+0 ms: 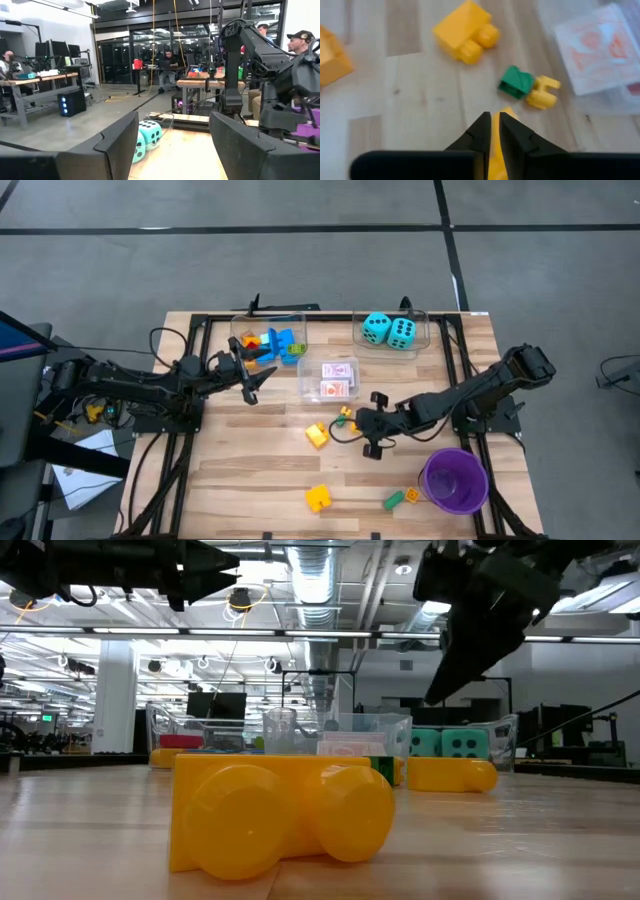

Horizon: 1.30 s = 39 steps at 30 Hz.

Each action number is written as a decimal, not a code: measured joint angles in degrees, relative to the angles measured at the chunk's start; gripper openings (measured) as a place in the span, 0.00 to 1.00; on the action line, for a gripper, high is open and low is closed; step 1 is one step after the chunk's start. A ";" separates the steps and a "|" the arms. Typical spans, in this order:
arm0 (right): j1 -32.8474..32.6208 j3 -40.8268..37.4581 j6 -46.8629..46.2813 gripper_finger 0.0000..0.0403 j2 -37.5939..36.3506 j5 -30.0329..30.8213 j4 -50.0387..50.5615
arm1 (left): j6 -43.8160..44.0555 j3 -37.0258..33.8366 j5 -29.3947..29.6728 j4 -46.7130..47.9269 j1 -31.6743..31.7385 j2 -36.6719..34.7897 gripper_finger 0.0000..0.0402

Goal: Pick & Place Toys
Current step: Put the yellow game piece into the top left transparent bin

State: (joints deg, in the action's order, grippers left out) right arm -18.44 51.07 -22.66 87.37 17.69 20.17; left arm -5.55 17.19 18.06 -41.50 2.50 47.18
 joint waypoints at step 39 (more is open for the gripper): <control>-2.50 5.61 -5.34 0.94 12.22 -1.12 9.52 | -6.20 0.94 0.09 -3.45 0.52 0.02 0.59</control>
State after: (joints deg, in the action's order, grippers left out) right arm -20.94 56.68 -28.00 99.59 16.57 29.70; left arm -11.75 18.13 18.15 -44.94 3.03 47.20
